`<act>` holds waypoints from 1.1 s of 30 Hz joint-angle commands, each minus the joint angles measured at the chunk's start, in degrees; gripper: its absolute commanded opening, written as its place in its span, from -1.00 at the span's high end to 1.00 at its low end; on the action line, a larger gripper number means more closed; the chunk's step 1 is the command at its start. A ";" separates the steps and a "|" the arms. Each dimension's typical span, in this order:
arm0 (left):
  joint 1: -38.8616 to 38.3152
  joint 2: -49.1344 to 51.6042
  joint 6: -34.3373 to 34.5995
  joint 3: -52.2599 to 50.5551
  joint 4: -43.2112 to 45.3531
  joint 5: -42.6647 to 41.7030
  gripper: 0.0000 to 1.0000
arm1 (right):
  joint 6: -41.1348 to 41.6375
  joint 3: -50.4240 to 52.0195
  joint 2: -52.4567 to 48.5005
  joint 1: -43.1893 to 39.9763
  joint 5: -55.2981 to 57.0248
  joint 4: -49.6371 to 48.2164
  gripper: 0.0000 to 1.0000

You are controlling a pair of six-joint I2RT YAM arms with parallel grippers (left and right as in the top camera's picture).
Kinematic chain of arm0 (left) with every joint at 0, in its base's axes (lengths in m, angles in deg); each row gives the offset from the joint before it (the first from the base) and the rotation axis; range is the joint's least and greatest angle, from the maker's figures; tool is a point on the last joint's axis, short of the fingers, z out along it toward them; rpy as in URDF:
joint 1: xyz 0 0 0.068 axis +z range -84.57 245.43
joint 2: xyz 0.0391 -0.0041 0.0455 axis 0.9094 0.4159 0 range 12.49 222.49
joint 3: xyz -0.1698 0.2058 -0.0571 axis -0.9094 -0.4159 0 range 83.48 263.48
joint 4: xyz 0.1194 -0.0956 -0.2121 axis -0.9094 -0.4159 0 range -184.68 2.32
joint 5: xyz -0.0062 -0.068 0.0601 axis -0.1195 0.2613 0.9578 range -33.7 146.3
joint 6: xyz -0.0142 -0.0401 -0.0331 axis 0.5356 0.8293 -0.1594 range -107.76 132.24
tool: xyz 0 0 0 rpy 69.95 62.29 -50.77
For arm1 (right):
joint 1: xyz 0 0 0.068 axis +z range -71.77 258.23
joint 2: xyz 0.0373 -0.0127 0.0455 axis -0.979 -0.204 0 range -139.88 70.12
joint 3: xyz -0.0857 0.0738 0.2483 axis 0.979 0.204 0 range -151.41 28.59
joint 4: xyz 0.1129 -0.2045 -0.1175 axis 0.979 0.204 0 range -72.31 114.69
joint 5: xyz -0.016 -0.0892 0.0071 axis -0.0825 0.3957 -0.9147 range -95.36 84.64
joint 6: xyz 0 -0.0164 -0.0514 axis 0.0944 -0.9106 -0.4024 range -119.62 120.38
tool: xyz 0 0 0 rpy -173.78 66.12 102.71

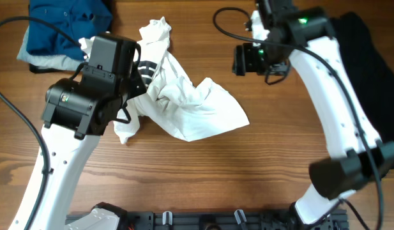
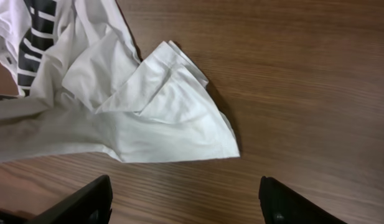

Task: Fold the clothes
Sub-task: 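Grasp the T-shirt edge with the right gripper, left gripper holding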

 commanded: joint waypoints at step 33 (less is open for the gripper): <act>0.22 1.51 0.72 0.20 -0.46 0.94 0.92 | 12.11 60.76 9.07 6.95 5.35 -48.78 -0.47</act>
